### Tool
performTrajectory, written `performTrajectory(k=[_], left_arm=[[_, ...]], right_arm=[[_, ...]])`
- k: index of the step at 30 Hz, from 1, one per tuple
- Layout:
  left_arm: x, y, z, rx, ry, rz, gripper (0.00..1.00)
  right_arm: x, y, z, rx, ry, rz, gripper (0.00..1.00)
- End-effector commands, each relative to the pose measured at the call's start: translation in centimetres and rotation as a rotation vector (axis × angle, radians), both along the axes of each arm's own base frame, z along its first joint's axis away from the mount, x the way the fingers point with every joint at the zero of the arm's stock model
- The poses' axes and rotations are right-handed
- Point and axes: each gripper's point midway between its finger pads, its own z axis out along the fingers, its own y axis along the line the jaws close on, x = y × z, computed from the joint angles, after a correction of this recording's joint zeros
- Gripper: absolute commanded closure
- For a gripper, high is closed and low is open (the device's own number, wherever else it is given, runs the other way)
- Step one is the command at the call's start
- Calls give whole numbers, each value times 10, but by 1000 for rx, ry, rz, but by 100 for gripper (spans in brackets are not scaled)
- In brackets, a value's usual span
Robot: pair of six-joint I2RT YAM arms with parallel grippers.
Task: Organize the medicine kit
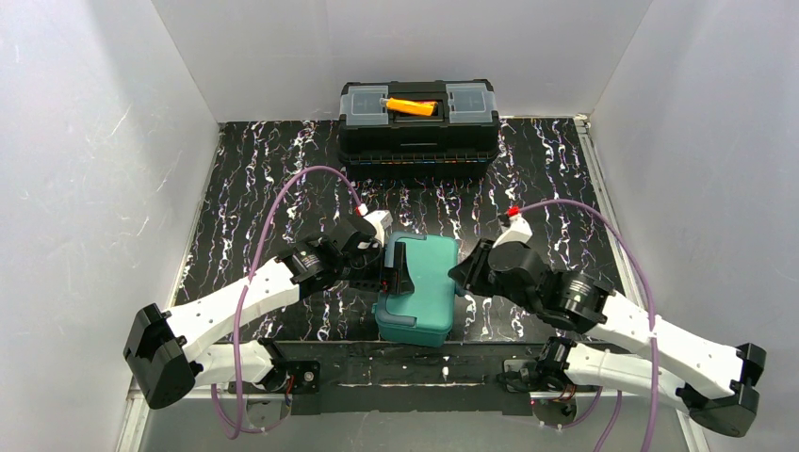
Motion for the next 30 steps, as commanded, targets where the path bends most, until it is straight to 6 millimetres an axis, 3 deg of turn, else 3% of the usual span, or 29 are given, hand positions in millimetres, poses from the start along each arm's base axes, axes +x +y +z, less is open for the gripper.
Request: performTrajectory(k=[1,8,17,30], left_arm=[[-34,43,-54,255,131,-57,16],[-31,40,-52,259,128,-58,16],[-32,41,-53,259,131,-58,16],[-33,41,-54,259,134,-60,16]], right_arm=[[3,-22,4,12,-24,-88,65],[-3,-26,-18,3,23,-98,65],[-2,-13,-29,8,51,-82,65],[0,-21,-41,19,62,-137,72]])
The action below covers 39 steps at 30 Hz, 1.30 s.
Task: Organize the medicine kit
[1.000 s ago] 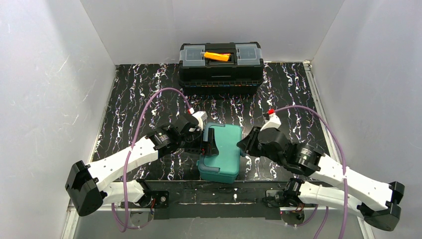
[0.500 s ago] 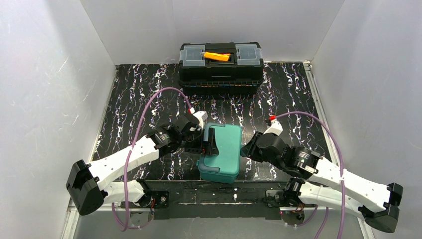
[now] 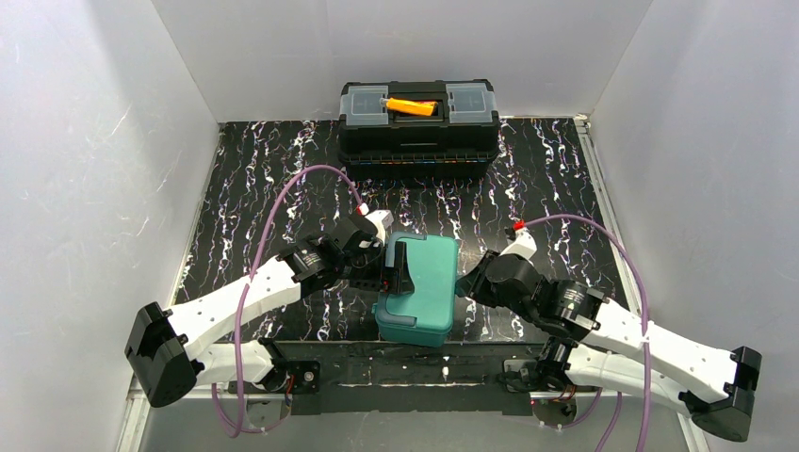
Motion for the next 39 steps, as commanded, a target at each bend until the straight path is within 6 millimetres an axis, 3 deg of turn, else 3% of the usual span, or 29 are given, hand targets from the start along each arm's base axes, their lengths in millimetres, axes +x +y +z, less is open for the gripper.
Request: performTrajectory(k=[1,8,30,35,39], left_arm=[[-34,41,-54,249,130,-58,16],[-33,41,-54,249,132,-57,16],[-39,29,-62,211,173,-89,17],[-38,25,-63,198,182,-92,17],[-35,24,-61,199,171,-88,17]], right_arm=[[3,-1,-5,25,1,-36,72],[3,0,-11,41,11,-45,75],[-9,34,-46,292,120,-31,80],[-13,42,-49,328,144,-1,80],[-12,38,-46,318,132,-13,78]])
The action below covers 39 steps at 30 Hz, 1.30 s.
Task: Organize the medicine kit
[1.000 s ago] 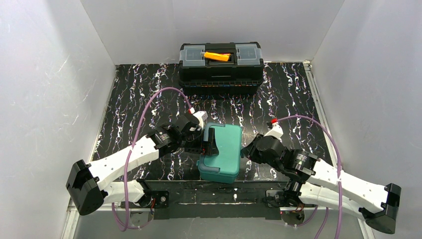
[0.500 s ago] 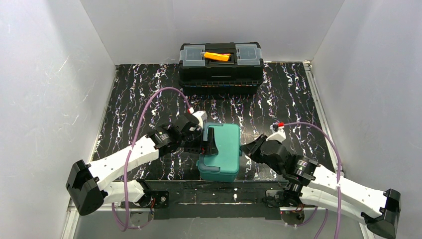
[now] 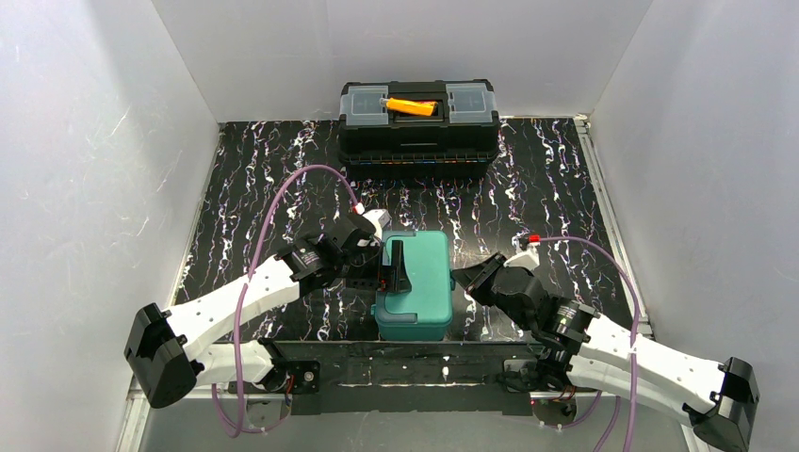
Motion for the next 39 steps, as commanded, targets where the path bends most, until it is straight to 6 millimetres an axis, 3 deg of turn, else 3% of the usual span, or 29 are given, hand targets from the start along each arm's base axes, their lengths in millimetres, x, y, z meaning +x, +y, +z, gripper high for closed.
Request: performTrajectory(k=[1,5,11,17,24,31,39], left_arm=[[-34,22,-59,193,141,-110,16],[-24,29,-51,232,86,-88,14],[0,49,-34,357,-26,-31,9],[23,66,6,422,-160,35,4],[27,88,48,407,-280,93,2],[21,121,73,333,-437,157,2],[11,156,67,291,-500,282,2]], right_arm=[[-34,22,-23,8,121,174,76],[-28,3,-10,-81,60,139,68],[-22,-24,10,-245,-9,121,46],[-15,-48,31,-433,-73,126,27],[-14,-63,49,-529,-158,165,3],[-20,-96,43,-571,-129,91,2],[-27,-111,48,-542,-128,60,2]])
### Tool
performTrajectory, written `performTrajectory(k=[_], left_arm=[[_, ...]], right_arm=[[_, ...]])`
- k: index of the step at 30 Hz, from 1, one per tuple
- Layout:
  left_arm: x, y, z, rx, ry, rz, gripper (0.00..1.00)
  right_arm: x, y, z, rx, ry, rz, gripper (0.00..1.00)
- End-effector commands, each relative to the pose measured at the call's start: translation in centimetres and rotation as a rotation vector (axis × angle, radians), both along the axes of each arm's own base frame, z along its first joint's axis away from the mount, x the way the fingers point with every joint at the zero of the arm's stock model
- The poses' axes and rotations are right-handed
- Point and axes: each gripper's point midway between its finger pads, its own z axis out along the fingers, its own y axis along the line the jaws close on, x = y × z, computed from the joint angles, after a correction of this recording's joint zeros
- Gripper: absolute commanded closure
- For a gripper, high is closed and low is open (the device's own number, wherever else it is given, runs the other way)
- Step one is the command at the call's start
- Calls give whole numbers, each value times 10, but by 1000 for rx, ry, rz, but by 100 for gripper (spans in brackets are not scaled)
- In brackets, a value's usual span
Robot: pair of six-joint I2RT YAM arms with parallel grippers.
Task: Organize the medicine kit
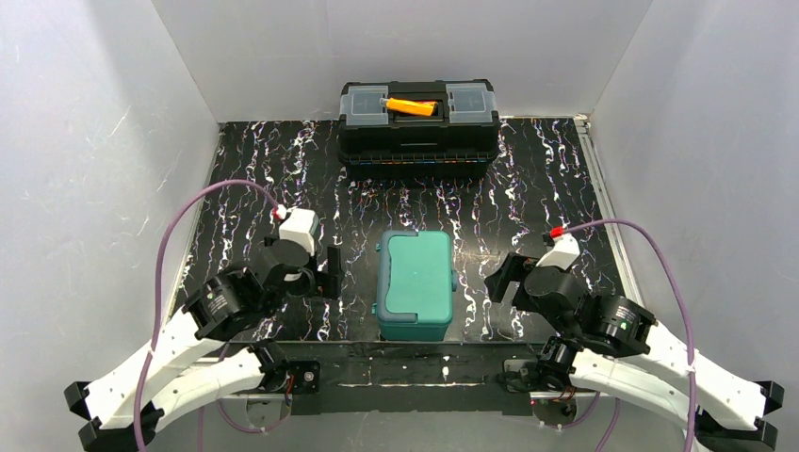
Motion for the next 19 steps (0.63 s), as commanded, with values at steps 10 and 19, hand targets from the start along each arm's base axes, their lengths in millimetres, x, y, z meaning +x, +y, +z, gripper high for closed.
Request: performTrajectory(k=[10,19], left_arm=[[-7,37,-30,56,-6,119,2],[-12,30,-26,-1,-54,33,2]], right_arm=[[0,-20,11,35,-31,-78,2],[-1,-15,0,9,5,-74,2]])
